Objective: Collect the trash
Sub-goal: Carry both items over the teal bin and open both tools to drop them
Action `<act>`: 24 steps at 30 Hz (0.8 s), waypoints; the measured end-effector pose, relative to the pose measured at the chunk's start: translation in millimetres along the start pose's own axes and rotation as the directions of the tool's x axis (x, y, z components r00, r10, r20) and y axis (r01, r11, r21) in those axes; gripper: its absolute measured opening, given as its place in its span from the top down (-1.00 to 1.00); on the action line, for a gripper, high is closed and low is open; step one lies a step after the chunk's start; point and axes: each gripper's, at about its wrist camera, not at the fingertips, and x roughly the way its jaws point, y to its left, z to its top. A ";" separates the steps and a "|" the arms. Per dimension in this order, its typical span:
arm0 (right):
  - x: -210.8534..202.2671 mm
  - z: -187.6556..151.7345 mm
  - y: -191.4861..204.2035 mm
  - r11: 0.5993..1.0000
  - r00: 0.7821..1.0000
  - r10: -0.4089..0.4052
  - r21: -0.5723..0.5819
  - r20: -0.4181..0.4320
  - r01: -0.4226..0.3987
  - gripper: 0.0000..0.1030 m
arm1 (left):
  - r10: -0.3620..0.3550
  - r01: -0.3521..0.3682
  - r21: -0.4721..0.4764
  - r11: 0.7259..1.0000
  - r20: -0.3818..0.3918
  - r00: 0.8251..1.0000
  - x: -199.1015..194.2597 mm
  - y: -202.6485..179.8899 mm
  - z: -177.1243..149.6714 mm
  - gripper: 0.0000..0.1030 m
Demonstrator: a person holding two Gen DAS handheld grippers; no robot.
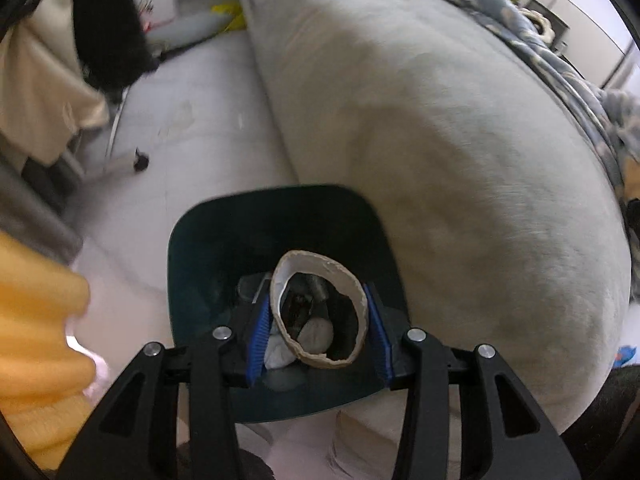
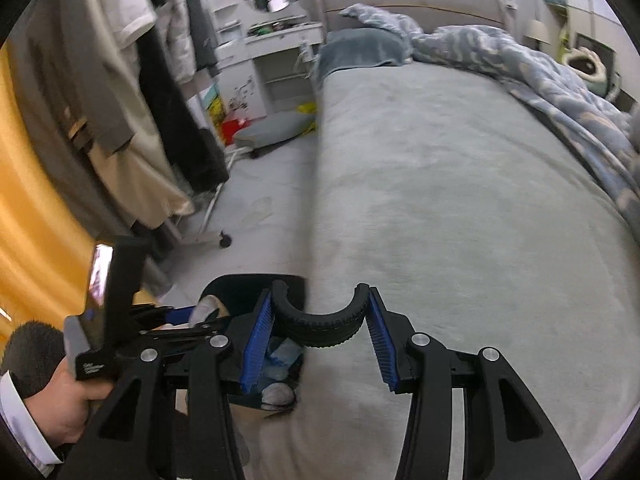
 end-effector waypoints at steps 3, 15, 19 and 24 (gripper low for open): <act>13.0 0.4 21.0 0.998 1.000 -0.004 -0.055 -0.022 0.002 0.08 | -0.019 0.017 -0.055 0.998 -0.047 0.999 10.2 17.7 -4.8 0.10; 51.7 0.6 46.5 0.997 0.995 0.007 -0.082 -0.098 -0.015 0.08 | -0.123 0.096 -0.209 0.973 -0.121 0.985 28.3 53.6 -14.7 -0.15; 62.3 1.1 51.2 0.996 0.993 0.013 -0.083 -0.121 -0.023 0.08 | -0.134 0.110 -0.215 0.970 -0.104 0.985 21.3 64.1 -14.8 -0.35; 77.0 -0.2 56.9 0.994 0.988 0.003 -0.107 -0.153 -0.020 0.08 | -0.129 0.116 -0.221 0.968 -0.049 0.990 3.1 77.3 -15.2 -0.46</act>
